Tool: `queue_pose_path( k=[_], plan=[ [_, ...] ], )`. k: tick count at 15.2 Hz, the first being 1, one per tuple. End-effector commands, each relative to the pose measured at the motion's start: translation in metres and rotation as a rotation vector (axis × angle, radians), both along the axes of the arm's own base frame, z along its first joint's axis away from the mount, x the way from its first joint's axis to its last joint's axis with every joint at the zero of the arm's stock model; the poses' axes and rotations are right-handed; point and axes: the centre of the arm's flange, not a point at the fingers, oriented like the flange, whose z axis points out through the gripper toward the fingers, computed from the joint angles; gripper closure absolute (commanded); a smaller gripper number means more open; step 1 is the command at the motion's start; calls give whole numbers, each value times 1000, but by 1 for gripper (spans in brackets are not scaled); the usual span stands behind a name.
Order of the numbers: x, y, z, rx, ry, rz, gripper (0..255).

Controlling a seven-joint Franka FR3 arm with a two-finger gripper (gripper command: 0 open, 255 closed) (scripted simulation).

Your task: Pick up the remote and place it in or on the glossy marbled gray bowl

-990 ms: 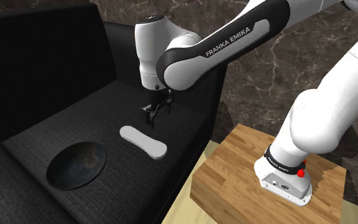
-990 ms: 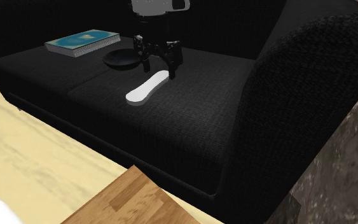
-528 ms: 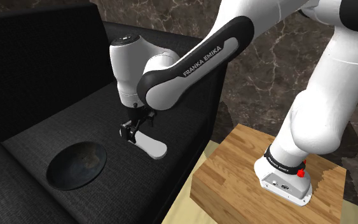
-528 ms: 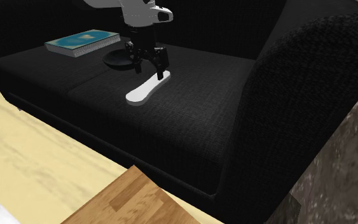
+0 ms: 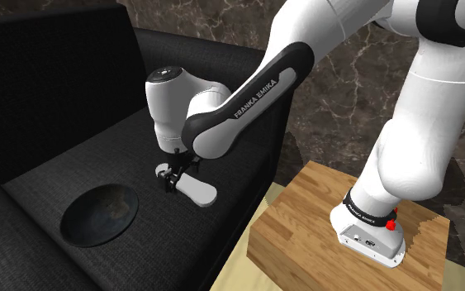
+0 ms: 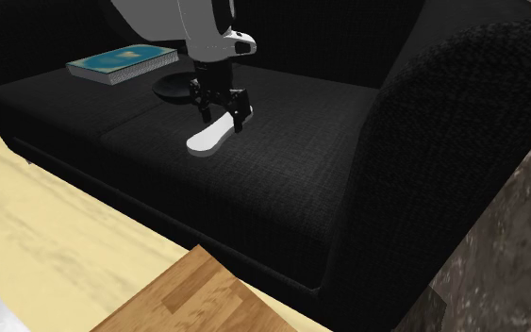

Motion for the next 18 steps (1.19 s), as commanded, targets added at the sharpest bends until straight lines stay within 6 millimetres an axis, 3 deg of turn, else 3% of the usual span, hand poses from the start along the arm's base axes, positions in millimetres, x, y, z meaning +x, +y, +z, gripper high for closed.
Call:
queue_pose_path(
  k=[1,6,7,16,18],
  plan=[
    [0,0,-2,0,0,0,0],
    [0,0,-2,0,0,0,0],
    [0,0,-2,0,0,0,255],
    [0,0,-2,0,0,0,255],
    [0,0,9,0,0,0,255]
  ],
)
